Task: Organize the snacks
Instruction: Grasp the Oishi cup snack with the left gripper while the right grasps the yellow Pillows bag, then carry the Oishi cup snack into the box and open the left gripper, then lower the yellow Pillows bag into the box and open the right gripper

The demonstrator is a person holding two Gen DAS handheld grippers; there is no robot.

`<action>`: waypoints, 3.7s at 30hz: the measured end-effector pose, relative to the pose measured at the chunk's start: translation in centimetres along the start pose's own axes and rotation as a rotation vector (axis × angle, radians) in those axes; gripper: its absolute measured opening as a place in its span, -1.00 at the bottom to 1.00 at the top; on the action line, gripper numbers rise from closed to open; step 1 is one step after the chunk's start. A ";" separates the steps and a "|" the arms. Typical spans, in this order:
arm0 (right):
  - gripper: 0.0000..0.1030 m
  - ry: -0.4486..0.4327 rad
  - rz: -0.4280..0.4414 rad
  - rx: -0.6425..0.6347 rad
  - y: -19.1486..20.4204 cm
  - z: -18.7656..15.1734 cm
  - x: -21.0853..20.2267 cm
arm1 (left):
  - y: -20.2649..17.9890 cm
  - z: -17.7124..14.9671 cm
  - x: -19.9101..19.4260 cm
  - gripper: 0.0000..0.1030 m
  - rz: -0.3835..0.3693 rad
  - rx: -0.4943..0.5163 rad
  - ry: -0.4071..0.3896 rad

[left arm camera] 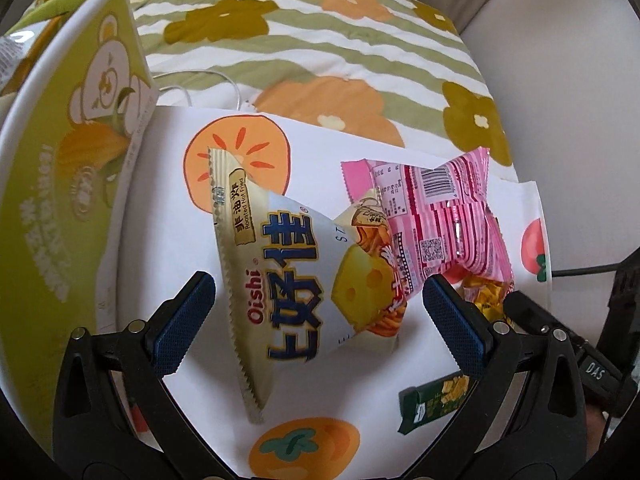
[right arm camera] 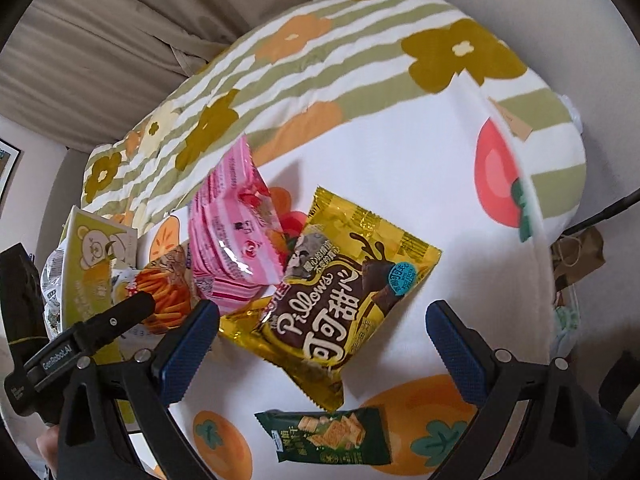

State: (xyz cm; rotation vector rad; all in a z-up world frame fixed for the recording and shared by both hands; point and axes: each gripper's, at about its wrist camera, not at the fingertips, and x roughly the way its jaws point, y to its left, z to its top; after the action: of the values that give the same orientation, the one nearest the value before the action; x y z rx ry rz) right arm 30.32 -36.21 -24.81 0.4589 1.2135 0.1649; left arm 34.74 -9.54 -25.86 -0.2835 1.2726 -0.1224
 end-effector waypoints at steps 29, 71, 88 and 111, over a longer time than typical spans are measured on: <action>-0.07 0.030 0.000 -0.088 -0.7 0.3 1.5 | -0.3 -1.9 -3.0 0.26 -0.054 0.070 -0.005; -0.10 -0.151 0.194 -0.493 30.8 -7.8 -5.4 | 24.4 -3.1 -22.9 0.27 -0.023 0.000 -0.175; -0.10 -0.095 0.072 -0.445 34.7 -13.2 -1.5 | 30.0 -4.4 -23.6 0.99 -0.054 0.094 -0.169; 0.96 -0.153 0.012 -0.480 34.5 -14.6 -1.3 | 30.1 -5.2 -24.2 0.99 -0.060 0.085 -0.210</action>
State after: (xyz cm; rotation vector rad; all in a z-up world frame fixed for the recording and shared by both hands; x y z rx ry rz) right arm 20.44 -2.05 -13.00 0.0574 0.9794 0.4125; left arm 20.67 24.51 -13.20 -0.2544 1.0485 -0.1930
